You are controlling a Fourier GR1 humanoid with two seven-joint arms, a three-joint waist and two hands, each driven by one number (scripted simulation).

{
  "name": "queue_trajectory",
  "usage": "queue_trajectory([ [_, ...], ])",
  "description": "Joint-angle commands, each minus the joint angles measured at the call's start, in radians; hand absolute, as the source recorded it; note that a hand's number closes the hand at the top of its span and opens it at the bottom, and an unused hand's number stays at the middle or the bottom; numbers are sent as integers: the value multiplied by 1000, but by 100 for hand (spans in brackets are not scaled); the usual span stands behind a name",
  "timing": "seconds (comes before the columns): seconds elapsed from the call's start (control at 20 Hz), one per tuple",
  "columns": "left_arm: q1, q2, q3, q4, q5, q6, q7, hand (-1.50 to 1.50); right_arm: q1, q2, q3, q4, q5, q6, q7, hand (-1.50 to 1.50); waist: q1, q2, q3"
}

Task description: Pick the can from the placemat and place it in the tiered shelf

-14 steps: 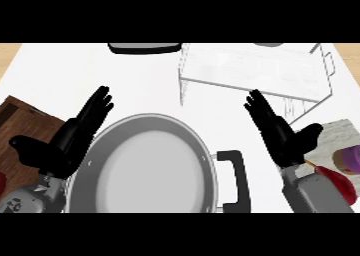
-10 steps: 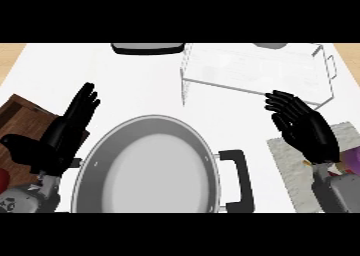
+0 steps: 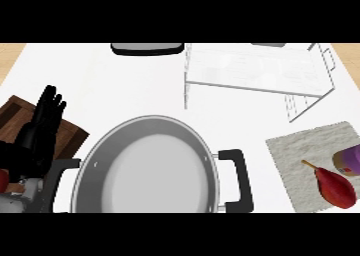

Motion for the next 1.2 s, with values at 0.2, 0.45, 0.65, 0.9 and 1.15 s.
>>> queue_trajectory([
  [0.2,44,-17,6,-29,-25,25,4,0,242,-261,-64,-147,35,265,57,-150,-2,-4,-3],
  [0.45,58,-29,-14,-34,-39,25,4,0,283,-432,-7,-310,138,281,245,-150,4,-5,-6],
  [0.65,21,-13,-17,-55,-57,32,42,0,285,-552,38,-372,330,205,368,-150,23,1,-5],
  [0.9,44,-16,9,-46,-31,-4,10,0,286,-615,122,-519,431,172,642,-150,32,2,-4],
  [1.15,-20,-56,-3,-36,-61,4,40,0,182,-510,286,-520,569,134,797,-150,43,7,-1],
])
